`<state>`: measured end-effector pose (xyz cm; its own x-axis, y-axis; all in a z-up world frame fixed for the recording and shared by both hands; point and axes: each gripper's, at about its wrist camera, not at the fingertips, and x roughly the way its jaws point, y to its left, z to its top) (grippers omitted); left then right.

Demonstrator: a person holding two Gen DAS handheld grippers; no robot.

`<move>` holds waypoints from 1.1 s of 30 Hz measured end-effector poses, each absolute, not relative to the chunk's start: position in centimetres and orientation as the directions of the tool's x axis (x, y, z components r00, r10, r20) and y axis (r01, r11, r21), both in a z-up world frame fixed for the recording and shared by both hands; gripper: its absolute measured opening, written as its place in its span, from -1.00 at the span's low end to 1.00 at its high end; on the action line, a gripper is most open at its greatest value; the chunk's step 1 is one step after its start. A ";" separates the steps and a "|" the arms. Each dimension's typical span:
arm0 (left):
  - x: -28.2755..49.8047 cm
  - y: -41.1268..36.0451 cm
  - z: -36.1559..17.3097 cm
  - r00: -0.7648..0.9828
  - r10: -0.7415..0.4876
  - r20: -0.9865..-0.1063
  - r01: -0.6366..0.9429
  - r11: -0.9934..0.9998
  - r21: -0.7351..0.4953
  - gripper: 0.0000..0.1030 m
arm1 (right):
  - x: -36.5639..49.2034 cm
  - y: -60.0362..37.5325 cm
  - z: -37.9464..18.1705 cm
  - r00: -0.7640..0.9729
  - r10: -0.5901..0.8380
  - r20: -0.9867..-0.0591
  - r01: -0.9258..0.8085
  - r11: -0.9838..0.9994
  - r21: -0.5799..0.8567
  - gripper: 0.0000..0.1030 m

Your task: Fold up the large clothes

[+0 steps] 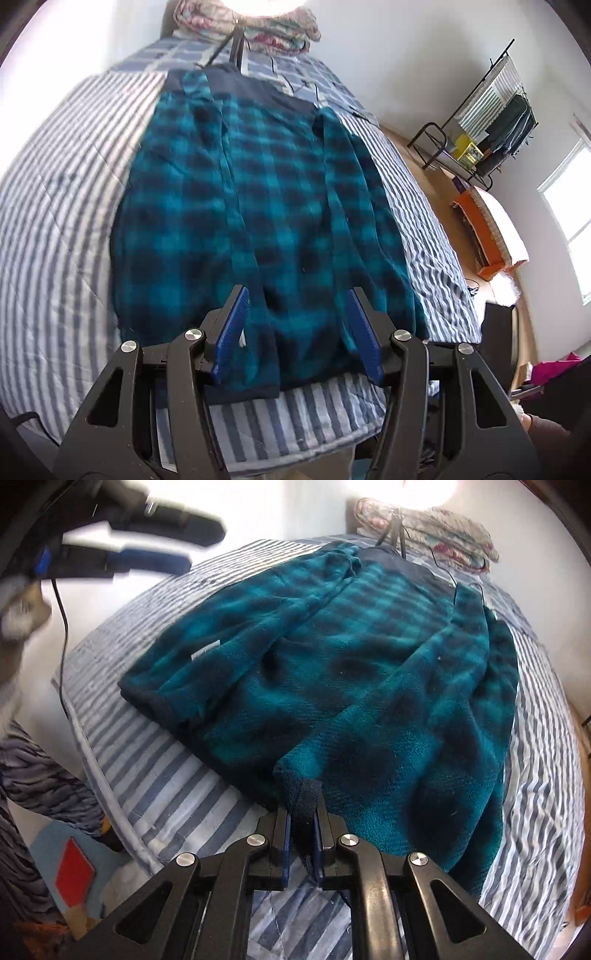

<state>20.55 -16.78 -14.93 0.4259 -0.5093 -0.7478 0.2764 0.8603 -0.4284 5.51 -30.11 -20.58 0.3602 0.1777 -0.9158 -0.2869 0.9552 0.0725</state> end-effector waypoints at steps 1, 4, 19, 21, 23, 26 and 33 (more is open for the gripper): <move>20.4 -17.0 -15.2 0.415 -0.520 -0.747 0.280 0.854 -0.439 0.10 | 5.4 -30.5 -20.0 0.353 0.214 -0.911 -0.287 0.951 0.113 -0.63; 19.9 -17.8 -16.0 0.387 -0.542 -0.746 0.295 0.839 -0.457 0.10 | 4.8 -32.0 -17.6 0.366 0.319 -0.874 -0.298 0.930 0.215 -0.41; 25.0 -23.1 -18.1 0.299 -0.616 -0.729 0.239 0.788 -0.567 0.10 | 15.0 -49.0 -15.4 0.534 0.258 -0.805 0.085 0.931 0.354 -0.19; 27.5 -23.8 -17.0 0.319 -0.622 -0.715 0.250 0.783 -0.570 0.10 | 16.8 -50.3 -15.6 0.543 0.236 -0.806 0.103 0.934 0.342 -0.19; 30.5 -24.7 -16.5 0.317 -0.631 -0.708 0.250 0.776 -0.579 0.10 | 19.1 -51.6 -16.2 0.552 0.232 -0.801 0.120 0.929 0.351 -0.19; 35.0 -25.8 -16.8 0.315 -0.648 -0.693 0.215 0.760 -0.613 0.10 | 21.6 -53.6 -17.0 0.566 0.229 -0.792 0.146 0.917 0.370 -0.19; 44.3 -28.1 -19.9 0.299 -0.715 -0.632 0.114 0.684 -0.720 0.13 | 26.9 -56.7 -20.2 0.575 0.251 -0.779 0.182 0.889 0.420 -0.01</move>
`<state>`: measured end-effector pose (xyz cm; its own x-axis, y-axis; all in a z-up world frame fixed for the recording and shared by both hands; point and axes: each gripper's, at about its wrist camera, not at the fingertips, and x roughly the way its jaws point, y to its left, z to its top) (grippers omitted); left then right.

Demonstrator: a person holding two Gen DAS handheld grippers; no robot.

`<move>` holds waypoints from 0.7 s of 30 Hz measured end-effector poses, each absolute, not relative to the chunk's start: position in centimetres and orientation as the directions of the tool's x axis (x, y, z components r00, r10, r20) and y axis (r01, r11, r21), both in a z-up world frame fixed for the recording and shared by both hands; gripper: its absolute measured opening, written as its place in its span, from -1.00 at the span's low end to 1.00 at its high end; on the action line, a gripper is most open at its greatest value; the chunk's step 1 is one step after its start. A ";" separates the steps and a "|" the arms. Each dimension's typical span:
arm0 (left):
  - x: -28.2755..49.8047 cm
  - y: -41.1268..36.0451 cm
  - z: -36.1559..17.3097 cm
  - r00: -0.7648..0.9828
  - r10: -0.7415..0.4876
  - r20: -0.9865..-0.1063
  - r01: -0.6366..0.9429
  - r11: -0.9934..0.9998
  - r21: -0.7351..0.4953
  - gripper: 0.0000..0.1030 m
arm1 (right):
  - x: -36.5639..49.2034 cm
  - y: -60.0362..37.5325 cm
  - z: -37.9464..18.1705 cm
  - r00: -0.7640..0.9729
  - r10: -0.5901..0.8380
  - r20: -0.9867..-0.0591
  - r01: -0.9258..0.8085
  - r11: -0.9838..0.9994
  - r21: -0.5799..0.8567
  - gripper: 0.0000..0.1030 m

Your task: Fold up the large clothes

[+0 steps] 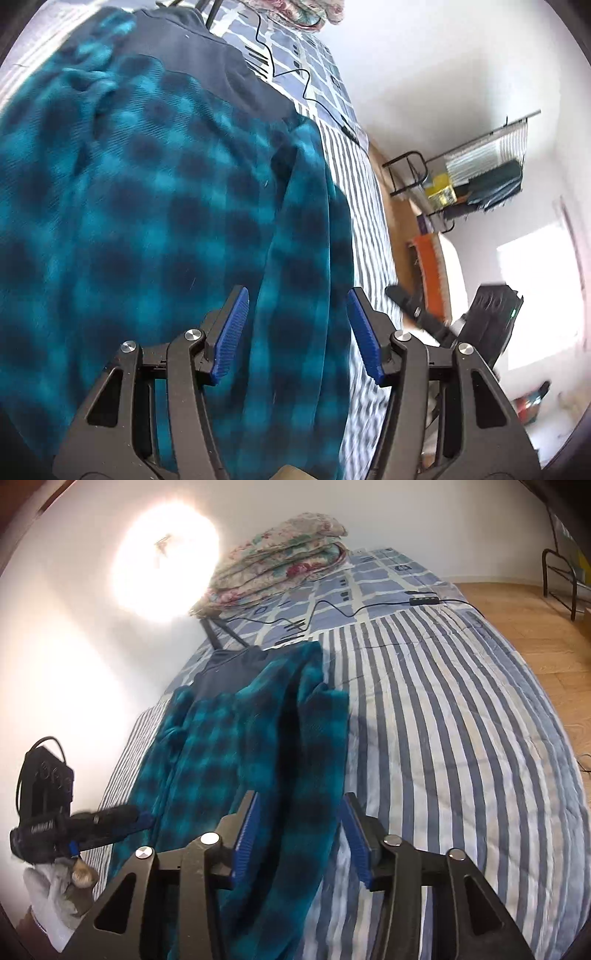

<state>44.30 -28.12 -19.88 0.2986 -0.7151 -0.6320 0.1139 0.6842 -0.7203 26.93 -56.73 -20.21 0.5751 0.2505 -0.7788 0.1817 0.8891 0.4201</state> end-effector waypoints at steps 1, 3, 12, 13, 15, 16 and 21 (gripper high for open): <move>45.7 -28.6 -20.4 0.296 -0.726 -0.621 0.110 0.671 -0.733 0.23 | 27.3 -57.0 -20.6 0.575 0.255 -0.778 0.186 0.885 0.427 -0.01; 47.6 -29.5 -21.4 0.294 -0.737 -0.609 0.096 0.657 -0.748 0.27 | 28.7 -57.8 -21.5 0.573 0.261 -0.777 0.193 0.878 0.438 0.00; 54.3 -32.7 -25.1 0.249 -0.762 -0.598 0.061 0.629 -0.775 0.27 | 33.0 -60.3 -24.4 0.566 0.315 -0.762 0.210 0.838 0.503 0.03; 54.7 -32.8 -25.4 0.252 -0.768 -0.589 0.054 0.619 -0.784 0.27 | 33.4 -60.5 -24.7 0.568 0.323 -0.756 0.213 0.830 0.515 0.03; 55.2 -32.8 -25.6 0.255 -0.791 -0.556 0.051 0.585 -0.809 0.23 | 33.8 -60.8 -25.1 0.568 0.342 -0.749 0.210 0.819 0.534 -0.03; 55.3 -32.8 -25.6 0.259 -0.802 -0.538 0.055 0.568 -0.821 -0.19 | 34.0 -60.8 -25.3 0.567 0.351 -0.745 0.206 0.816 0.541 -0.12; 55.4 -33.3 -23.6 0.287 -0.783 -0.552 0.138 0.604 -0.785 -0.96 | 34.8 -59.9 -24.6 0.566 0.381 -0.731 0.161 0.819 0.551 -0.95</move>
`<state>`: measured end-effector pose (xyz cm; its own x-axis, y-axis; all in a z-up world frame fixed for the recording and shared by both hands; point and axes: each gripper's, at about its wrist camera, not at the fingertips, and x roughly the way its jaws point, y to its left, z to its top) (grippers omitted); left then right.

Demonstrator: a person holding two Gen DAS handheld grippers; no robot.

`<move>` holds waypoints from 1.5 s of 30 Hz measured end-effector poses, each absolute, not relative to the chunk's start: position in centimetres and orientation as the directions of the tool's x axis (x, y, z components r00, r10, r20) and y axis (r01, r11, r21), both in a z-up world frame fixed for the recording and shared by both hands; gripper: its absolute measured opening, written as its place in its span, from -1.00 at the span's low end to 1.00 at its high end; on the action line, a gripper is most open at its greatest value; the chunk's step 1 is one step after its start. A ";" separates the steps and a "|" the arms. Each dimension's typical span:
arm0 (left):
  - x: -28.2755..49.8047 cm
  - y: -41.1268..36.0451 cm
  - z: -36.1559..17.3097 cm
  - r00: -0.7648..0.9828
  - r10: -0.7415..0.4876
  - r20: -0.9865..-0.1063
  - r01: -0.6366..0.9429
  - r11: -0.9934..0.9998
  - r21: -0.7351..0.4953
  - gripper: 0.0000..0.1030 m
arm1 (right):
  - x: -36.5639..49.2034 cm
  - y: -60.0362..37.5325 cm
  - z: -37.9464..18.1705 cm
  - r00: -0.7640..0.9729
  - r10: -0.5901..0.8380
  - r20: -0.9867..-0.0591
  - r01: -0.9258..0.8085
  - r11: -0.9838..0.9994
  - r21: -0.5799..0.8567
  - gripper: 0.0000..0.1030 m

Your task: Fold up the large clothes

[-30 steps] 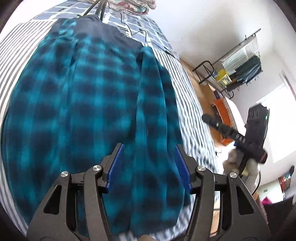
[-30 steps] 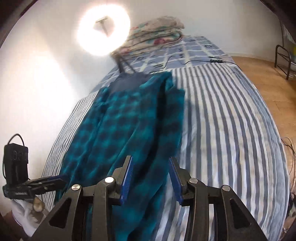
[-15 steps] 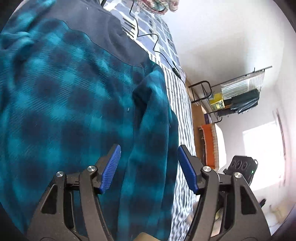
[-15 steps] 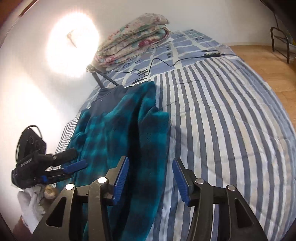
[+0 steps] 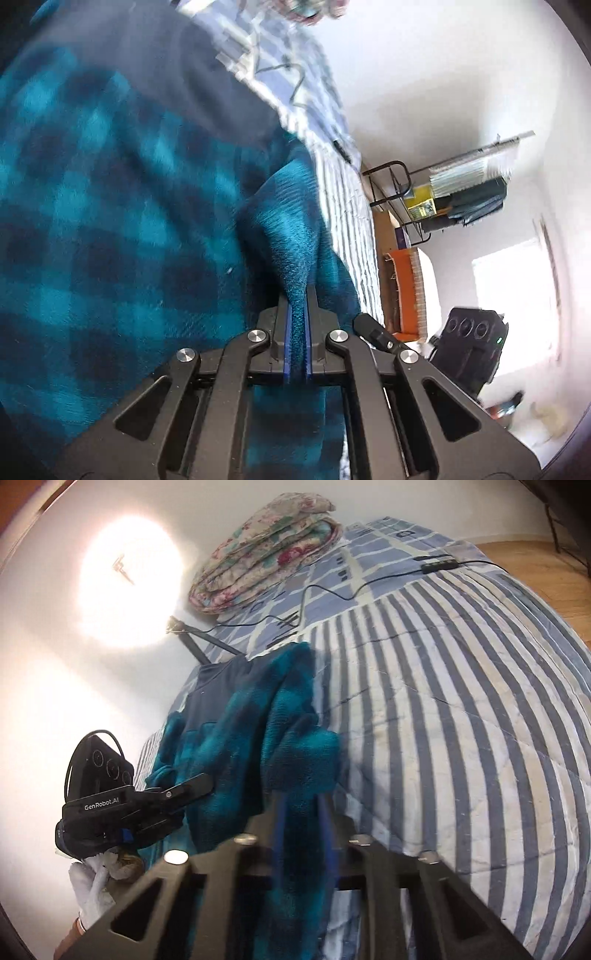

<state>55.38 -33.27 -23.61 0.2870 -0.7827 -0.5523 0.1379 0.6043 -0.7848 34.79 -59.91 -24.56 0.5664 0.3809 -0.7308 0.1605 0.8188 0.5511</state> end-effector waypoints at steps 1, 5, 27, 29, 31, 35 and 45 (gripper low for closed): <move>55.1 -33.1 -22.9 0.310 -0.760 -0.571 0.158 0.634 -0.757 -0.96 | 35.0 -59.7 -24.1 0.570 0.366 -0.736 0.152 0.833 0.532 -0.96; 55.0 -31.6 -21.7 0.405 -0.686 -0.605 0.142 0.701 -0.699 -0.97 | 36.2 -59.3 -22.4 0.585 0.250 -0.772 0.162 0.896 0.413 -1.00; 41.9 -25.7 -17.3 0.399 -0.608 -0.686 0.170 0.785 -0.596 -0.30 | 24.6 -57.3 -17.1 0.544 0.285 -0.789 0.174 0.882 0.438 -0.50; 38.9 -24.8 -16.8 0.388 -0.617 -0.685 0.175 0.779 -0.603 -0.14 | 21.9 -56.3 -16.2 0.536 0.307 -0.786 0.163 0.876 0.454 -0.45; 36.2 -23.8 -16.9 0.372 -0.633 -0.679 0.169 0.765 -0.621 0.02 | 19.1 -55.2 -15.8 0.528 0.350 -0.774 0.150 0.859 0.490 -0.39; 31.0 -23.3 -19.2 0.276 -0.663 -0.696 0.164 0.746 -0.646 0.02 | 14.4 -52.0 -17.6 0.446 0.428 -0.786 0.145 0.832 0.535 -0.30; 23.9 -24.8 -25.6 0.125 -0.696 -0.707 0.148 0.717 -0.681 -0.01 | 8.5 -46.5 -24.4 0.287 0.594 -0.751 0.184 0.735 0.652 -0.21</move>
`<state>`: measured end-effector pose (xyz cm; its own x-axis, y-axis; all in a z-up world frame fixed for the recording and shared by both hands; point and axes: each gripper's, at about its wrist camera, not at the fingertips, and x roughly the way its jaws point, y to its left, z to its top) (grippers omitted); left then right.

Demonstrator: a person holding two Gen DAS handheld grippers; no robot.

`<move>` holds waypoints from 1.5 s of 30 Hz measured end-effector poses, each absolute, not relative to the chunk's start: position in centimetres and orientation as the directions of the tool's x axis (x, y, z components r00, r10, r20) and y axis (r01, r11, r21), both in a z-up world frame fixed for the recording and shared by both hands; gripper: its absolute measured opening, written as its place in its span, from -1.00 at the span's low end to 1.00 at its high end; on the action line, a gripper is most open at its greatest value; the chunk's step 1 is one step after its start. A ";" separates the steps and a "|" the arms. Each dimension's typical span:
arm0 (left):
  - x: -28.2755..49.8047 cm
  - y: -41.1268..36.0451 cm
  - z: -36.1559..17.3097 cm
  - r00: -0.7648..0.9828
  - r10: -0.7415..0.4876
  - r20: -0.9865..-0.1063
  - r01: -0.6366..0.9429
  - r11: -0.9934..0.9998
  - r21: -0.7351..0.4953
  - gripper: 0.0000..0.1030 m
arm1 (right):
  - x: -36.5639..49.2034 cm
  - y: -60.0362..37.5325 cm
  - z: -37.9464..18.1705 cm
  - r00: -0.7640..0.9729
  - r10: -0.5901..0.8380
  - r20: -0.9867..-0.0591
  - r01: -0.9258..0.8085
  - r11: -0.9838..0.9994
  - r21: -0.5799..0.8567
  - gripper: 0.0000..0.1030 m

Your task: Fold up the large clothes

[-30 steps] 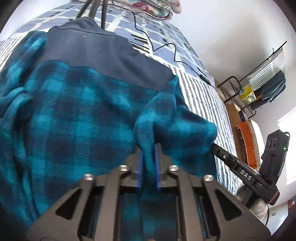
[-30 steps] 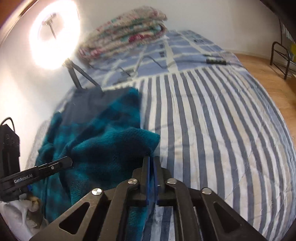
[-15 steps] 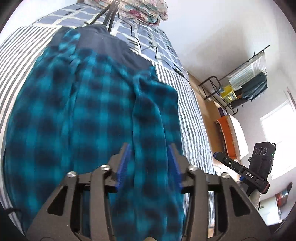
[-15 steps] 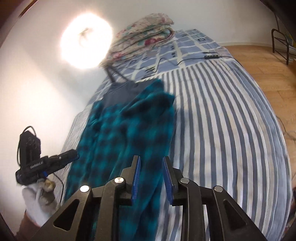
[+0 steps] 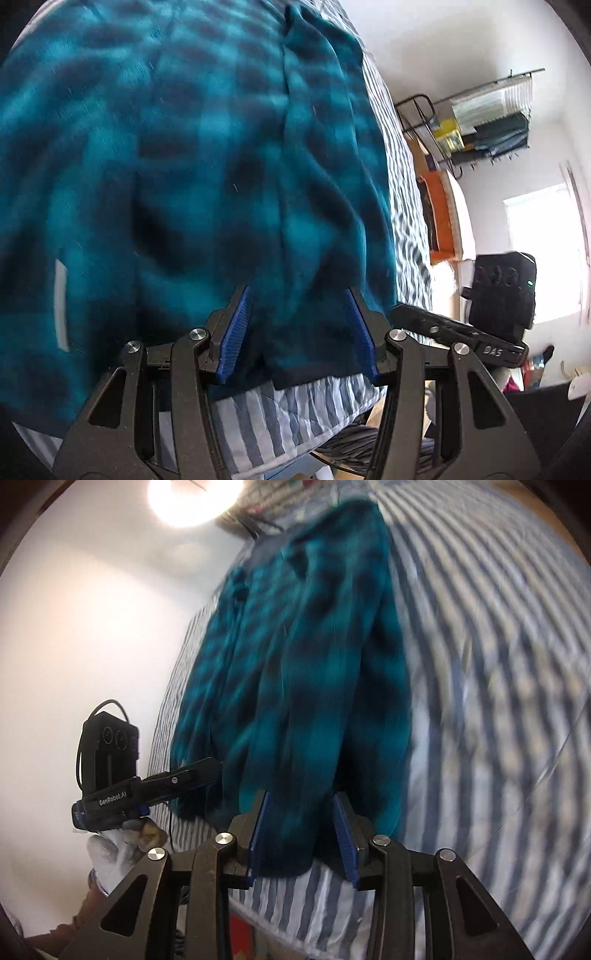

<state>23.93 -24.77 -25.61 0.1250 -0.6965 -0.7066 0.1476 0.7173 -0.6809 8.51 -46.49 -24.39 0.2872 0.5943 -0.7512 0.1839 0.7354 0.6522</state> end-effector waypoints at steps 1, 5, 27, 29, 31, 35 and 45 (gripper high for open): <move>23.7 -25.0 -25.7 0.120 -0.698 -0.706 0.154 0.715 -0.682 -0.17 | 8.2 -46.2 -25.0 0.273 0.597 -0.754 0.191 0.735 0.651 -0.21; 21.8 -26.4 -25.8 0.082 -0.697 -0.713 0.209 0.711 -0.671 -0.53 | 6.8 -45.7 -26.2 0.239 0.615 -0.751 0.197 0.727 0.658 -0.22; 20.4 -28.4 -24.9 0.139 -0.702 -0.698 0.235 0.708 -0.666 -0.95 | 7.1 -49.1 -20.7 0.345 0.412 -0.844 0.193 0.848 0.493 -1.00; 20.3 -28.3 -25.3 0.136 -0.695 -0.706 0.230 0.715 -0.660 -0.95 | 7.2 -48.9 -22.3 0.302 0.390 -0.870 0.195 0.868 0.457 -0.95; 20.1 -28.1 -24.9 0.134 -0.701 -0.701 0.238 0.709 -0.664 -0.95 | 7.1 -49.1 -22.8 0.262 0.399 -0.879 0.192 0.871 0.453 -0.75; 20.0 -27.5 -23.4 0.156 -0.709 -0.688 0.266 0.701 -0.662 -0.95 | 6.8 -50.6 -21.3 0.329 0.459 -0.825 0.161 0.834 0.528 -0.27; 22.2 -29.5 -19.9 0.257 -0.670 -0.697 0.324 0.739 -0.591 -0.95 | 6.4 -51.2 -25.6 0.310 0.521 -0.795 0.243 0.765 0.596 -0.11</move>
